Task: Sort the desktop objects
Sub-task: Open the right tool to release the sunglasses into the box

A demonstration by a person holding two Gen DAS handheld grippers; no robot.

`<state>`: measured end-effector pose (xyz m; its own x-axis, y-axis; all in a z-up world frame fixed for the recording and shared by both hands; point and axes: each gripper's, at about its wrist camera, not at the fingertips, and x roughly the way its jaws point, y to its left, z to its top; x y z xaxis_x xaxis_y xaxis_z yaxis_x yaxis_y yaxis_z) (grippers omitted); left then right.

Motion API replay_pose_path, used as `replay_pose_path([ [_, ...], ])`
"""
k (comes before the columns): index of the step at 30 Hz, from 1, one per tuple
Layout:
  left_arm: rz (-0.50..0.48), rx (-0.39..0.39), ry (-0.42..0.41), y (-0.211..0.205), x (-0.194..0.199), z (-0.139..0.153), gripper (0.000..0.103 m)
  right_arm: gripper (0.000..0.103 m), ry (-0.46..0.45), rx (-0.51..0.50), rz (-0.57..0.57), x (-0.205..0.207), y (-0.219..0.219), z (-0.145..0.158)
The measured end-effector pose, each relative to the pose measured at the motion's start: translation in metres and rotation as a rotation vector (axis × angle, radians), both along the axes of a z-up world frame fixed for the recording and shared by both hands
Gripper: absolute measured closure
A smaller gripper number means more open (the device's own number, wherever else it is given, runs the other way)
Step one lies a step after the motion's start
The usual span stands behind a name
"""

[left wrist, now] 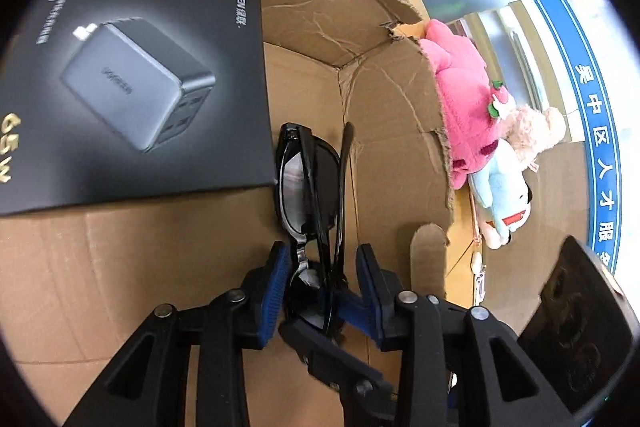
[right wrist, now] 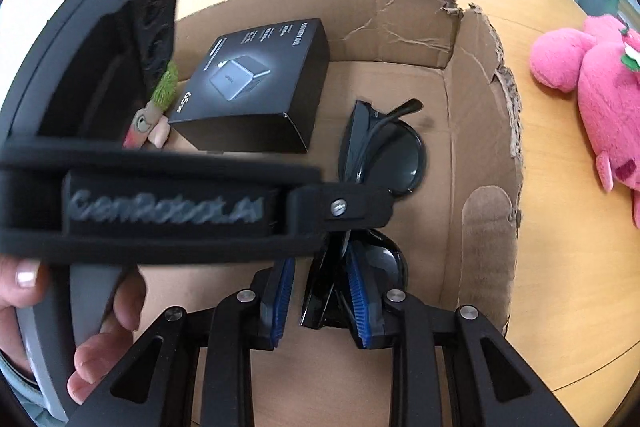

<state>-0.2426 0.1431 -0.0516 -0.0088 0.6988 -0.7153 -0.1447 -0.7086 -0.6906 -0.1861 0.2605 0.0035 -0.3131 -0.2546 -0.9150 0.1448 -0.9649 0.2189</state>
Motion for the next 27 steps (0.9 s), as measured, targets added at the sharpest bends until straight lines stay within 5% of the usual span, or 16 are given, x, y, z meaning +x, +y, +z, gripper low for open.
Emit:
replay_pose_path([
  [8,0.022,-0.032,0.123,-0.02,0.013,0.04,0.069,0.071,0.046,-0.008,-0.006,0.015,-0.003,0.013],
  [13,0.027,-0.134,0.378,-0.048,0.05,0.093,0.068,0.017,0.178,0.067,-0.008,0.042,-0.009,0.051],
  [17,0.105,-0.181,0.572,-0.092,0.095,0.134,0.045,0.008,0.315,0.104,-0.036,0.043,0.008,0.078],
  [22,0.243,-0.284,0.782,-0.138,0.165,0.17,0.024,0.001,0.444,0.107,-0.07,0.111,-0.015,0.099],
  [27,0.34,-0.424,0.922,-0.161,0.226,0.185,0.024,0.001,0.477,0.11,-0.069,0.153,-0.03,0.103],
])
